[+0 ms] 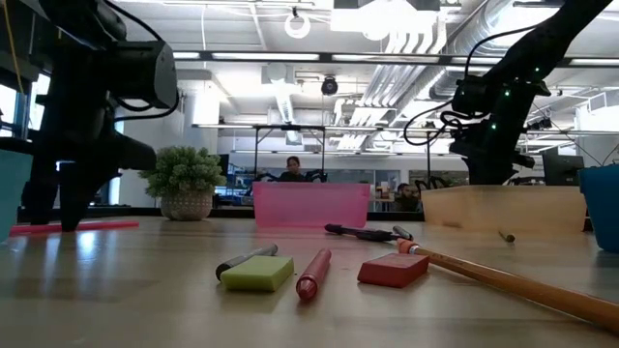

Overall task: Sort crayons/erasers/pens/pencils in bins
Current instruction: Put the pink pencil into the green bin

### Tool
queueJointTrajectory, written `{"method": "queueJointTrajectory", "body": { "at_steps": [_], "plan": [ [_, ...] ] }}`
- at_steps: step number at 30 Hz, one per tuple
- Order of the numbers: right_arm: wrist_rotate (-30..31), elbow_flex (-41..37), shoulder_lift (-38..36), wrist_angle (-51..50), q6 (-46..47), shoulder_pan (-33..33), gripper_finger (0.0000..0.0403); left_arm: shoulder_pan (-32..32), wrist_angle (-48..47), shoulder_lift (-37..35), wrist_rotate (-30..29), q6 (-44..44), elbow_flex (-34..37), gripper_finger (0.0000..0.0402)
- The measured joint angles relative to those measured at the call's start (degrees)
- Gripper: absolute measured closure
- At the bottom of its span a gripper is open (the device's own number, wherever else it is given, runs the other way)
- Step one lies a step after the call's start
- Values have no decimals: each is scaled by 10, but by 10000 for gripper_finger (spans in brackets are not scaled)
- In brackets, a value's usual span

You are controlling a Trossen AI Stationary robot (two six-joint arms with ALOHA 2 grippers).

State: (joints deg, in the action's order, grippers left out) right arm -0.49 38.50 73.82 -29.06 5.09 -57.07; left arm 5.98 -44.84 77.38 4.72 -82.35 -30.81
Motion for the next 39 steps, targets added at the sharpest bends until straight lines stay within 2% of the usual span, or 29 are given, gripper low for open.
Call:
{"method": "queueJointTrajectory", "body": {
  "at_steps": [5,12,19,30,39],
  "plan": [
    [0,22,-4,-18,0,1,269,0,2,0,-3,-3,0,272],
    [-2,90,-5,-52,-6,1,270,-1,7,1,-13,0,0,332],
    [-11,150,-5,-100,31,9,269,-1,8,1,-21,27,0,380],
    [-21,223,-5,-167,80,107,269,0,15,1,-22,111,0,391],
    [-20,228,-5,-187,133,198,269,0,18,1,-7,171,1,391]
  ]
}}
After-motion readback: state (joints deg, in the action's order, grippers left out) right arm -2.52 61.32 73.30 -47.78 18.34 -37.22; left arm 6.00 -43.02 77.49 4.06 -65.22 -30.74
